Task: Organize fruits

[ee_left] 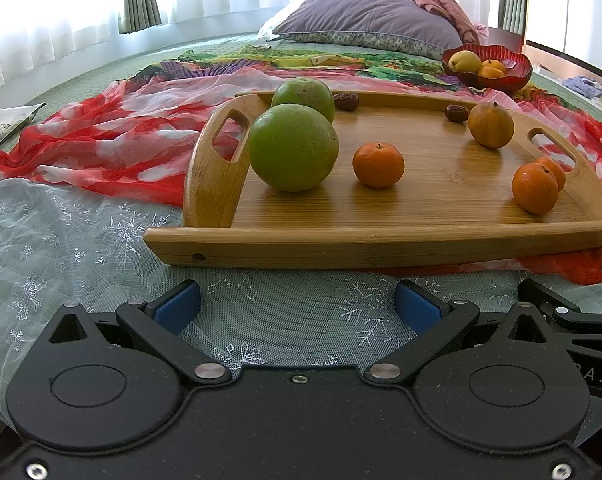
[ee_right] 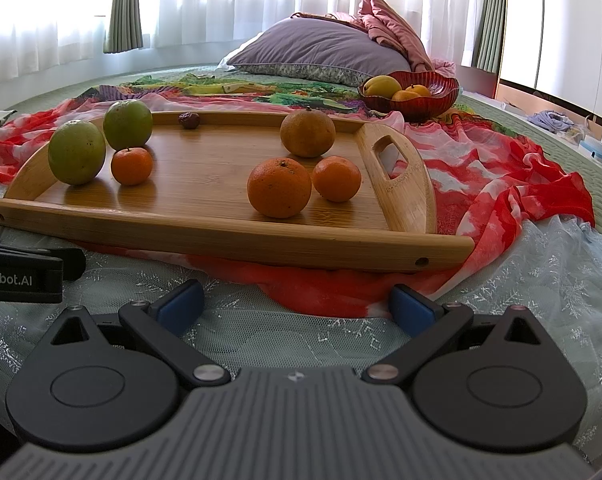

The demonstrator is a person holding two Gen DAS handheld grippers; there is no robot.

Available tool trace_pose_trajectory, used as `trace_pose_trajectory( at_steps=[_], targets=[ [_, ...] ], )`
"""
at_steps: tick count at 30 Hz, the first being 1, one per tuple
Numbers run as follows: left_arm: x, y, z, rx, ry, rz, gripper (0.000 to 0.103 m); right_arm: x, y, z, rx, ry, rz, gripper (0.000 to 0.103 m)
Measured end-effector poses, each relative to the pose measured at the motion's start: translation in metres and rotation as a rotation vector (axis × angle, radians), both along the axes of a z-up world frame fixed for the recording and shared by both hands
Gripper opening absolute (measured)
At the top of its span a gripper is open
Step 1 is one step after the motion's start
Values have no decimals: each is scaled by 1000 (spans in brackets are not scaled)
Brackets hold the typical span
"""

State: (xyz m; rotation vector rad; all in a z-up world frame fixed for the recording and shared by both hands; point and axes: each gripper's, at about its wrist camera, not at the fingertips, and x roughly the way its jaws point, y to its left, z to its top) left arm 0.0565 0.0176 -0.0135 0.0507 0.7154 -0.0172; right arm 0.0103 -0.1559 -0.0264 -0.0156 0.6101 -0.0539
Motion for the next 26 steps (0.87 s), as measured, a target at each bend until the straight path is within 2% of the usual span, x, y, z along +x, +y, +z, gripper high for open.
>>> trace_pose_trajectory(
  at_steps=[26],
  targets=[
    [-2, 0, 0, 6, -15, -4, 103, 0, 0, -1, 0, -4, 0, 103]
  ],
)
